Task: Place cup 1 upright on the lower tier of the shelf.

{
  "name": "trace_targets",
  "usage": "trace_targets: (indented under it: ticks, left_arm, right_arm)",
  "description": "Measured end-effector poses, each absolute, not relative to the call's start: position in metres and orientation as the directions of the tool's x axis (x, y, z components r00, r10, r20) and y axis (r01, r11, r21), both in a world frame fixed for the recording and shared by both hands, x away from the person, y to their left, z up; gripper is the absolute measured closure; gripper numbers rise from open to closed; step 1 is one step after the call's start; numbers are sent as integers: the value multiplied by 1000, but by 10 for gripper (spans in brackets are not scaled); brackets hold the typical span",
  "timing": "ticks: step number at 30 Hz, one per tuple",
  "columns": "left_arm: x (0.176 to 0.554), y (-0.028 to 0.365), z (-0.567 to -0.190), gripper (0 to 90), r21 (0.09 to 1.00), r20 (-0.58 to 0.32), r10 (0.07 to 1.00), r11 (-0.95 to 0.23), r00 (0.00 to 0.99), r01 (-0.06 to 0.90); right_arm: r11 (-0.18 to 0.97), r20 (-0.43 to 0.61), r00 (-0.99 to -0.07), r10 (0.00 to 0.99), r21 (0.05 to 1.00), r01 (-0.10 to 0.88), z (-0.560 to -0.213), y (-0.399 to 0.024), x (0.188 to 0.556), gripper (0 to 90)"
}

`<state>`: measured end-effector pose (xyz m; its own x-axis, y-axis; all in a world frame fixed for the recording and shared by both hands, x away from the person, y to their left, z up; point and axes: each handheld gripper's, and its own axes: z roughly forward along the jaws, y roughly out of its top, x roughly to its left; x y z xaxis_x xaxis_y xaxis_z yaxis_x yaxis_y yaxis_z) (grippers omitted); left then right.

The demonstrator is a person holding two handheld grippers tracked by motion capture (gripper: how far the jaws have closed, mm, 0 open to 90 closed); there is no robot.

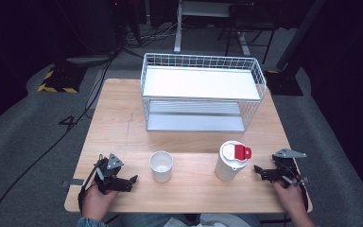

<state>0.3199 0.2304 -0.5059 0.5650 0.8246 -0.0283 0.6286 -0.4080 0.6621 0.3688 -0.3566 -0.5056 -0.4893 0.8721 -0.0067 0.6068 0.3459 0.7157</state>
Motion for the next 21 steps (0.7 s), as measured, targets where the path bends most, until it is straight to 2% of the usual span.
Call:
trace_targets:
  ticks: [13,21]
  left_arm:
    - [320,229,-506,0,668,-41,841,-378,539,641]
    - [312,232,-495,0,744,-84,832,-314,549,589]
  right_arm:
    - [366,-1,-519,854,710,601,-506,-356,371,0]
    - [370,-4,-522,853,710,599,-506,-356,370,0]
